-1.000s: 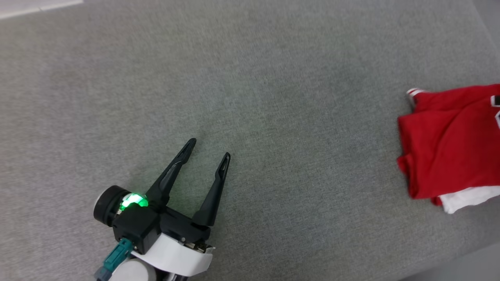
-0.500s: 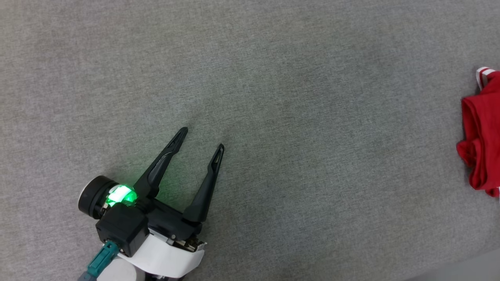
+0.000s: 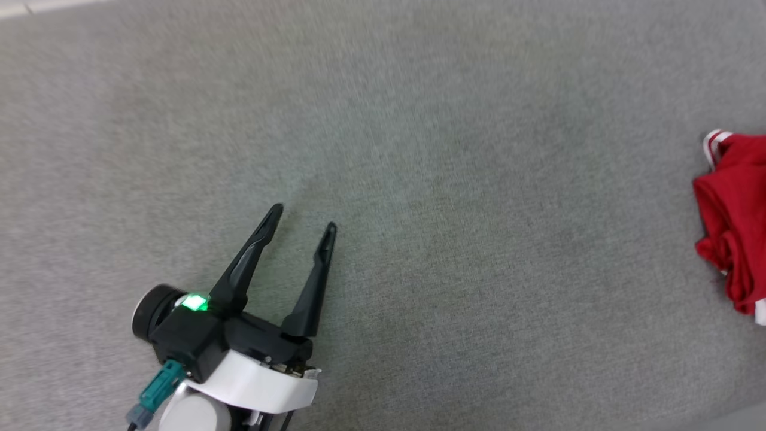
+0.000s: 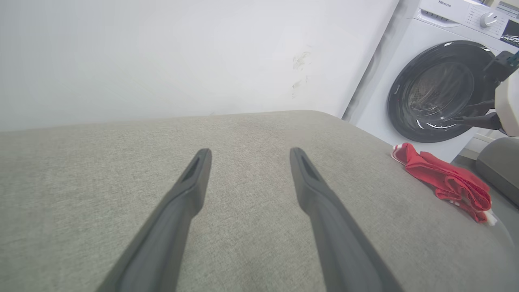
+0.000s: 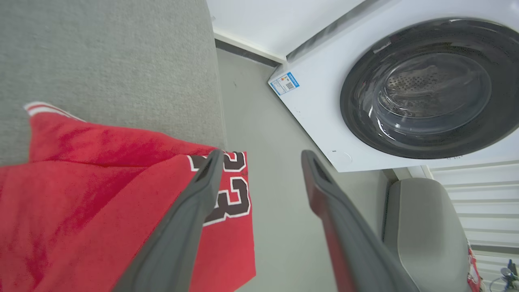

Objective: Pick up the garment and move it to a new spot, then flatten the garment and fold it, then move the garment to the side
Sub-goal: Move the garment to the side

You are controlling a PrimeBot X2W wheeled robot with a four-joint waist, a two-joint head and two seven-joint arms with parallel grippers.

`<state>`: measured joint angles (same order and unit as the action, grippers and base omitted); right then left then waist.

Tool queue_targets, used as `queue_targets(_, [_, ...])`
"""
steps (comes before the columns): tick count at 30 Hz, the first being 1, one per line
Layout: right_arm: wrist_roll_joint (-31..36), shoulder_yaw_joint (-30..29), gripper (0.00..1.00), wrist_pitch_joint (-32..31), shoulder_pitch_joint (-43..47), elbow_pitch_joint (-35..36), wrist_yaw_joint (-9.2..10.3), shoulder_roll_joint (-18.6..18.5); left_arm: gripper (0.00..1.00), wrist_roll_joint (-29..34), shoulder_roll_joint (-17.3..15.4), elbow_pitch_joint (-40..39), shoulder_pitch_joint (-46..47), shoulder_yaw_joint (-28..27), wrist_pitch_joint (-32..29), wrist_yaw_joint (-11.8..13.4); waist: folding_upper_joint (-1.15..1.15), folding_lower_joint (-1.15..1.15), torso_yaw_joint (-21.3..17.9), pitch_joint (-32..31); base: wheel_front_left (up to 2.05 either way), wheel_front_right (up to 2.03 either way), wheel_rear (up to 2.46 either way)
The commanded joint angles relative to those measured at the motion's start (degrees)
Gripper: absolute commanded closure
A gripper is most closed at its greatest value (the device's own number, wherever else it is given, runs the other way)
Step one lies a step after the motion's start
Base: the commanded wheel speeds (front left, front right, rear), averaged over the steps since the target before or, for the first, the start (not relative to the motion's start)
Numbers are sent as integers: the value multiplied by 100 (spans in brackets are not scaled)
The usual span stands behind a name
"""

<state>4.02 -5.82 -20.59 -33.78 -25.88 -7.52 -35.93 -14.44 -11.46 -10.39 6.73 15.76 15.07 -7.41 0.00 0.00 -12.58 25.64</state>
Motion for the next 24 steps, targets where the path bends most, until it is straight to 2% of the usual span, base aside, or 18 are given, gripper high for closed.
queue_targets(1, [-126, 75, 0, 57, 99, 199, 7, 46, 0, -65, 86, 60, -115, -101, 12, -9, 0, 0, 120, -438, 0, 0, 0])
queue_targets(6, [-515, 61, 0, 379, 268, 1132, 7, 297, 0, -79, 280, 243, -316, -466, 12, -9, 0, 0, 340, -1097, 0, 0, 0])
queue_targets(14, [-1011, -150, 0, 1120, 1166, 2592, 5, 1403, 0, 75, 455, 424, -628, -1158, 11, -7, 0, 0, 831, -1866, 0, 0, 0])
queue_targets(17, [-1044, -229, 0, 1402, 1569, 2947, 5, 1821, 0, 169, 494, 499, -728, -1370, 12, -2, 0, 0, 987, -2055, 0, 0, 0])
queue_targets(24, [-1079, -165, 0, 2177, 2518, 3211, 5, 2601, 0, 263, 596, 775, -889, -1572, 12, -2, 0, 0, 1299, -2355, 0, 0, 0])
